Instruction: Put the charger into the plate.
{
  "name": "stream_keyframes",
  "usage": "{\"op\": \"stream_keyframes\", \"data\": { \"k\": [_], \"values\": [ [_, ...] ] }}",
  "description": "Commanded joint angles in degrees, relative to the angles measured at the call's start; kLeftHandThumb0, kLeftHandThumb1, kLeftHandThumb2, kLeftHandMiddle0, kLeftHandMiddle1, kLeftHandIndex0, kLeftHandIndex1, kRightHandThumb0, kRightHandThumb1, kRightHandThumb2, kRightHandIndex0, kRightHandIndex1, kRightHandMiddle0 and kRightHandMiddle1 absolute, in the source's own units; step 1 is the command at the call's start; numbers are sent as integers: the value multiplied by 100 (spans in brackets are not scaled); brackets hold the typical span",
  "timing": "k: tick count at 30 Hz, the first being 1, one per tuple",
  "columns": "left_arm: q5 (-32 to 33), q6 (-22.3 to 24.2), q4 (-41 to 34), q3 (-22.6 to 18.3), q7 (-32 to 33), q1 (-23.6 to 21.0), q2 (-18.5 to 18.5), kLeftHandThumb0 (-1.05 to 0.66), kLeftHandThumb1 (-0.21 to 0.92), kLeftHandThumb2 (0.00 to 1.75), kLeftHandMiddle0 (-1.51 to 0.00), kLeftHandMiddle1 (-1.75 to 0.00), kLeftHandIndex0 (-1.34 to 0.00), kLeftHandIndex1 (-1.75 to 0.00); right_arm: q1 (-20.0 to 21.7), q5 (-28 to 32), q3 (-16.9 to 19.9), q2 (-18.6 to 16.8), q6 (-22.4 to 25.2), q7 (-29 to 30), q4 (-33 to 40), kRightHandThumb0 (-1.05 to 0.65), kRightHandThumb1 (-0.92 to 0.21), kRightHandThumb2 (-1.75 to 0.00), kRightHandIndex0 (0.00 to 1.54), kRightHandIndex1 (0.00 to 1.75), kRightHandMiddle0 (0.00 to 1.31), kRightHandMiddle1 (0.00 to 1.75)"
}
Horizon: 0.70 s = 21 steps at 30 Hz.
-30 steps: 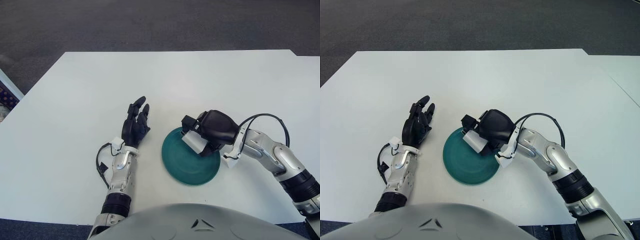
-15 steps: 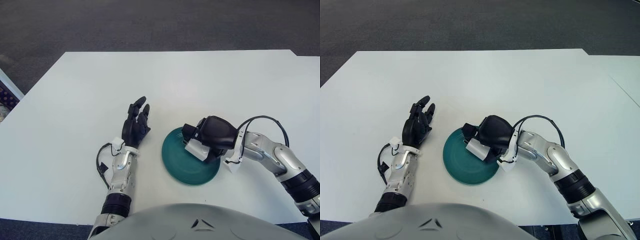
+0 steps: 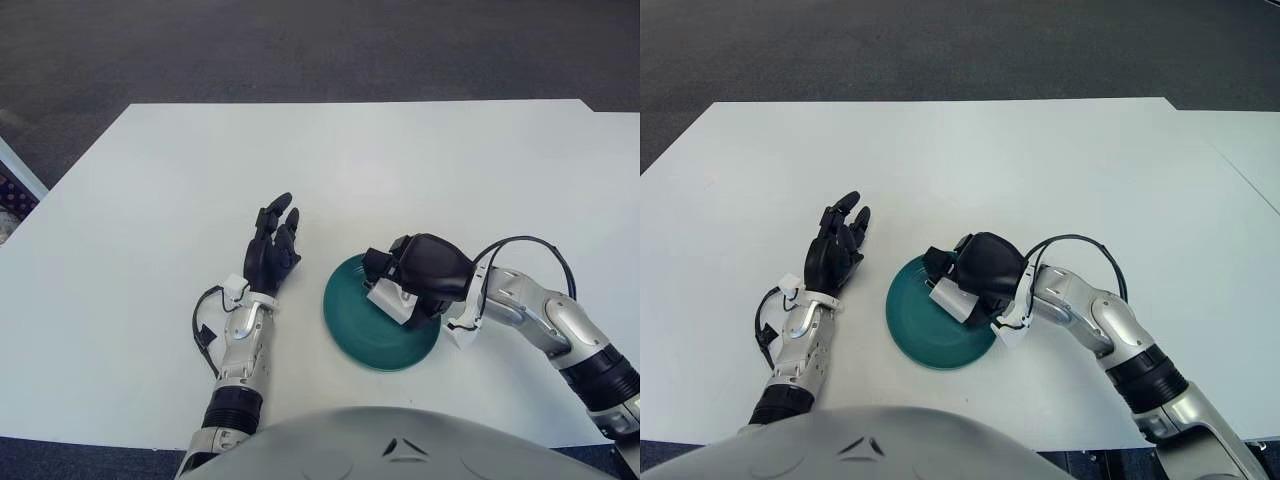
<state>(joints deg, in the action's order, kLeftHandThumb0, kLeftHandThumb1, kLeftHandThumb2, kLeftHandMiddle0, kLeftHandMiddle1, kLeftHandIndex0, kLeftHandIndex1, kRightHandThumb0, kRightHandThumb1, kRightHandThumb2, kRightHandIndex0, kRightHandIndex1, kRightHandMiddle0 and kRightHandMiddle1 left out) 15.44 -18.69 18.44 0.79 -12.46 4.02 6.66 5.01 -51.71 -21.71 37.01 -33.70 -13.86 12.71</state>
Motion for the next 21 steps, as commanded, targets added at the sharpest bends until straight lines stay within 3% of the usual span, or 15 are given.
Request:
{"op": "stream_keyframes", "data": {
  "k": [1,4,6,9,13,21],
  "values": [
    [101,343,409,-102,141,259,236,-80,92,88,-25,0,0,-70,-147,137,212,-109,188,47,361,-78,-91,-77,20,143,5,140],
    [93,458,307,-112,295,293,312,-79,92,88,-22,0,0,-66,-252,158,274,-170,286,112,422,-83,-92,-80,16,108,2,117],
    [-19,574,-14,6,515,433,396,-78,92,87,-22,0,0,-65,-334,92,307,-168,307,187,424,-86,-92,-85,21,72,1,93],
    [-156,739,-451,171,803,593,458,-77,92,88,-23,-1,0,-66,-425,-63,317,-163,279,392,321,-89,-92,-90,27,38,0,72],
    [-117,784,-499,206,910,596,425,-75,92,88,-24,-1,0,-68,-445,-127,303,-177,243,575,241,-92,-92,-93,30,17,0,56],
    [133,505,-456,205,697,650,386,-72,92,87,-30,-3,0,-73,-427,11,272,-201,174,652,151,-102,-92,-98,24,5,0,37]
  ]
}}
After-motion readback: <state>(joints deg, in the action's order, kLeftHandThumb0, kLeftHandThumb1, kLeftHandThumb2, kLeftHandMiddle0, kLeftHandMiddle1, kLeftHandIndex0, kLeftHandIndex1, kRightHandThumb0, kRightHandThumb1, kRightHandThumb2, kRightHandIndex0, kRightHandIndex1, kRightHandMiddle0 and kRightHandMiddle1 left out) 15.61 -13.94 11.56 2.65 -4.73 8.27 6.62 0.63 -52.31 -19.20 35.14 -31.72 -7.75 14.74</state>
